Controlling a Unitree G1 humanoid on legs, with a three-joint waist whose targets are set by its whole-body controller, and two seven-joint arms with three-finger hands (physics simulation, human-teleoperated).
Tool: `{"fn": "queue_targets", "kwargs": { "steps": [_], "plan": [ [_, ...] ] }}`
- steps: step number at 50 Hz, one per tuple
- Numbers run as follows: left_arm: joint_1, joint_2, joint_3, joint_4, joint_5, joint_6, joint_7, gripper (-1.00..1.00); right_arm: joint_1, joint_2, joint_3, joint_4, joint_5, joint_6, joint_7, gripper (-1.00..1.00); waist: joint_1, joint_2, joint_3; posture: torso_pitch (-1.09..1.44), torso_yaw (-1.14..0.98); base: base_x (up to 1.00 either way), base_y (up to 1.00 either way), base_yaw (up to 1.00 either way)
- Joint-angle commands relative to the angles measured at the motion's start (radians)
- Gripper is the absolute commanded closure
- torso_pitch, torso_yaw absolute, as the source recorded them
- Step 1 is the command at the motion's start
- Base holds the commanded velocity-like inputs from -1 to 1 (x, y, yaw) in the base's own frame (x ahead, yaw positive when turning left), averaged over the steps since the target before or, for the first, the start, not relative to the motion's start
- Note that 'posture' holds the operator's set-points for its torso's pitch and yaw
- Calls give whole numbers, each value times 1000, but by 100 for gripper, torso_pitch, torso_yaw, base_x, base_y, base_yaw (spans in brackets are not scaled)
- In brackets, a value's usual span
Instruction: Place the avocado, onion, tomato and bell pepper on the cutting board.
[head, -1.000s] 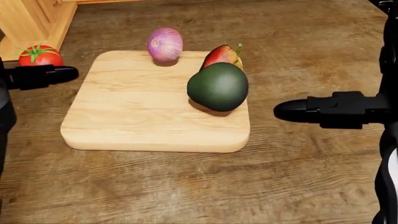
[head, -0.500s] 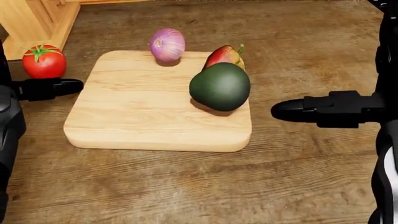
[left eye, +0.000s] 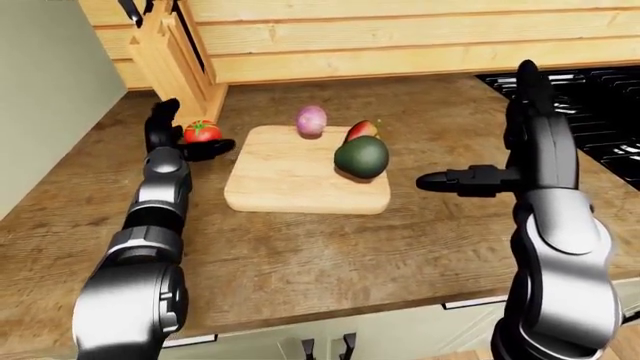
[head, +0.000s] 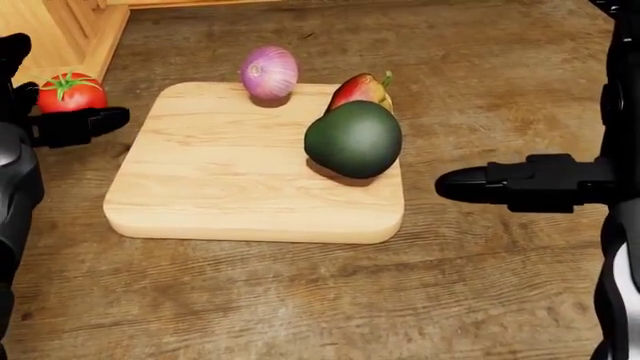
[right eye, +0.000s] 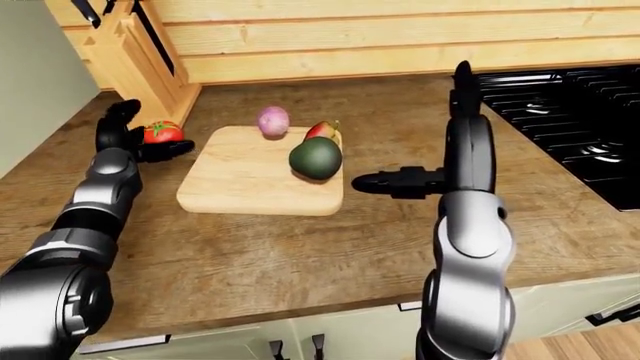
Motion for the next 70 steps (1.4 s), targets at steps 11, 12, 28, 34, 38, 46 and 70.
{"fn": "queue_targets", "kwargs": {
  "steps": [11,12,28,34,38,46,70],
  "plan": [
    [-34,3,-22,-14,51,-34,7,-17,-34,-11,-5,-29,-6,-19,-4,-100,0,1,-26,0,0,0,0,0],
    [-34,1,-20,-11,53,-38,8,-16,-39,-13,-1,-29,-8,-16,-4,-100,0,1,-26,0,0,0,0,0],
    [-49,-13,-25,11,117,-42,12,48,-51,-17,-1,-40,-14,1,5,-100,0,1,-29,0,0,0,0,0],
    [-46,-1,-29,-19,135,-27,10,52,-48,-14,-2,-42,-15,1,4,-100,-1,2,-28,0,0,0,0,0],
    [-49,14,-36,-84,157,17,2,55,-41,-13,-2,-44,-14,-2,4,-100,-2,3,-28,0,0,0,0,0],
    [10,10,-26,-436,180,217,-62,62,-21,-5,-10,-46,-5,-17,-1,-100,-5,1,-19,0,0,0,0,0],
    [199,-149,-68,-1143,256,615,-274,69,-14,-9,-16,-41,19,-28,-15,-100,3,-1,-9,0,0,0,0,0]
  ]
}}
